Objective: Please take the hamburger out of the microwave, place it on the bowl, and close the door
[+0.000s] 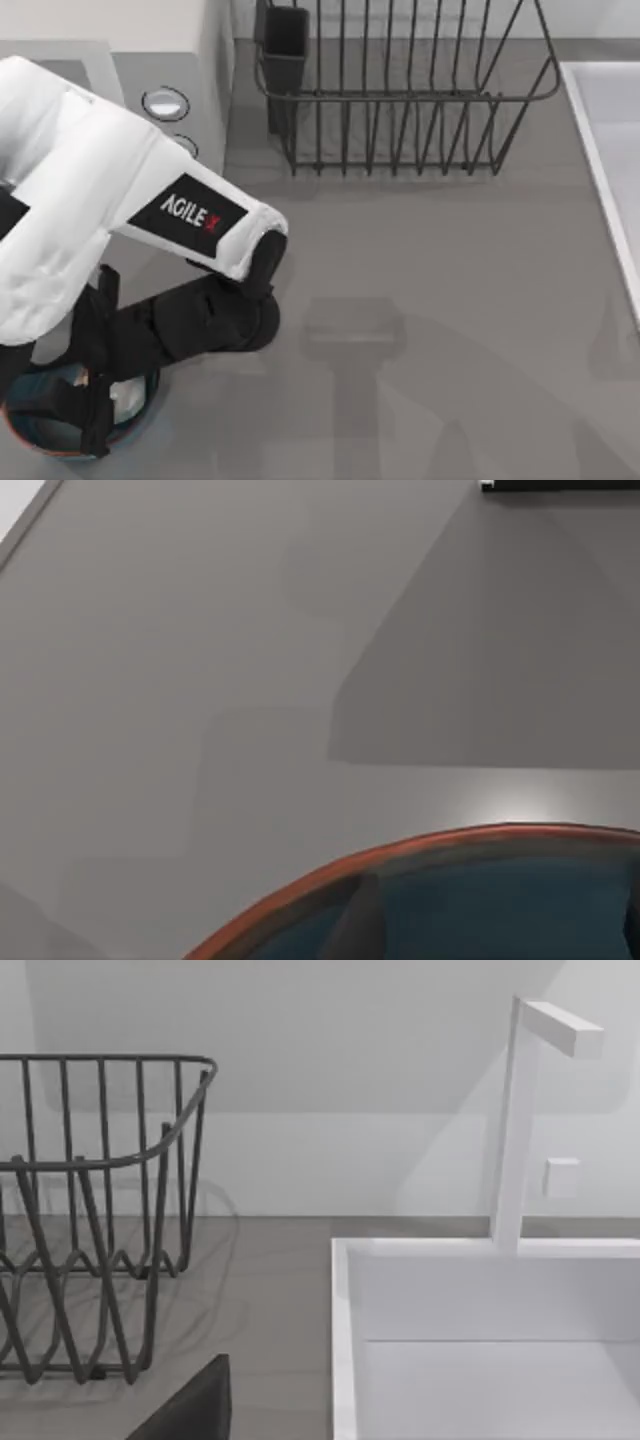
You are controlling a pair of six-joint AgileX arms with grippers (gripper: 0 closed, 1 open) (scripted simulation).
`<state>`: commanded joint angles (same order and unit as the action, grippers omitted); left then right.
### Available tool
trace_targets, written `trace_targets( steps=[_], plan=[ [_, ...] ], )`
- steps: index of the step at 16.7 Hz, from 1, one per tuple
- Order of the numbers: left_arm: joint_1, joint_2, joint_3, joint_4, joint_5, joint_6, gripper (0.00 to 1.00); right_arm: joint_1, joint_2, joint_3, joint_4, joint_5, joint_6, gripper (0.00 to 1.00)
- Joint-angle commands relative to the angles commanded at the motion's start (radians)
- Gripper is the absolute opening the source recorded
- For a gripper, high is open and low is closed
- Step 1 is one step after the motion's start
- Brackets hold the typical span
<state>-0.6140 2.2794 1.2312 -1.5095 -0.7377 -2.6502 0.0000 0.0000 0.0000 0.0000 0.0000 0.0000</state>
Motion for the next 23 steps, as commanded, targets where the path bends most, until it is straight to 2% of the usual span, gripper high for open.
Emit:
trace_targets(
  steps=[3,5,8,10,13,20,23],
  plan=[
    [0.008,-0.021,-0.016,0.019,0.009,0.03,1.0,0.0,0.0,0.0,0.0,0.0,0.0,1.0],
    [0.026,-0.08,-0.052,0.064,0.031,0.101,1.0,0.0,0.0,0.0,0.0,0.0,0.0,1.0],
    [0.071,-0.243,-0.143,0.175,0.085,0.285,1.0,0.0,0.0,0.0,0.0,0.0,0.0,1.0],
    [0.111,-0.399,-0.223,0.273,0.134,0.459,1.0,0.0,0.0,0.0,0.0,0.0,0.0,1.0],
    [0.184,-0.688,-0.368,0.452,0.221,0.798,1.0,0.0,0.0,0.0,0.0,0.0,0.0,1.0],
    [0.382,-1.474,-0.765,0.938,0.459,1.782,1.0,0.0,0.0,0.0,0.0,0.0,0.0,1.0],
    [0.464,-1.789,-0.93,1.14,0.557,2.138,1.0,0.0,0.0,0.0,0.0,0.0,0.0,1.0]
  ],
)
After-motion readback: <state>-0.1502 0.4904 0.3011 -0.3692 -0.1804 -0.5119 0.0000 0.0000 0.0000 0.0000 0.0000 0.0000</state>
